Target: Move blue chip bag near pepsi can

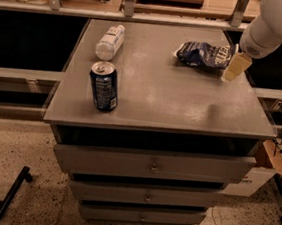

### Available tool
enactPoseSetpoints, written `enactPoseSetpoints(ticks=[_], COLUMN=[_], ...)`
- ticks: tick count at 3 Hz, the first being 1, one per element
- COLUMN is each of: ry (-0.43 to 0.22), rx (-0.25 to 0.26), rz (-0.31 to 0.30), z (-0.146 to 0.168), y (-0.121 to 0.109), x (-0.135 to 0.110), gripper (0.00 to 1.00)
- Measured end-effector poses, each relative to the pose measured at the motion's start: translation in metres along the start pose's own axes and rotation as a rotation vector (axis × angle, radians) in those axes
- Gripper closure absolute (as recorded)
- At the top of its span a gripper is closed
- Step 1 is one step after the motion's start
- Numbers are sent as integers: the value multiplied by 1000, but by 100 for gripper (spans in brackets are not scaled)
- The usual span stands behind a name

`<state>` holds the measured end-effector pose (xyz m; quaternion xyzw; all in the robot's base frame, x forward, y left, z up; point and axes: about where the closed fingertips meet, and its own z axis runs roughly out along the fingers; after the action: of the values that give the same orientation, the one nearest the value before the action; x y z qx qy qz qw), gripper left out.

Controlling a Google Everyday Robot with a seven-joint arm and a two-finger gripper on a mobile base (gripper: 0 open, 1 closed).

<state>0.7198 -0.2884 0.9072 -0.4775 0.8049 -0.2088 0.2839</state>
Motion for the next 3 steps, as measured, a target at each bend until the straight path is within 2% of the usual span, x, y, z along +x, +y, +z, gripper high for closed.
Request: enactPoseSetpoints(ticks=[1,3], ry=[-70,-230], rx=[4,-10], rz=[32,101], z=[22,38], y=[6,11], x=[3,2], gripper=[0,0])
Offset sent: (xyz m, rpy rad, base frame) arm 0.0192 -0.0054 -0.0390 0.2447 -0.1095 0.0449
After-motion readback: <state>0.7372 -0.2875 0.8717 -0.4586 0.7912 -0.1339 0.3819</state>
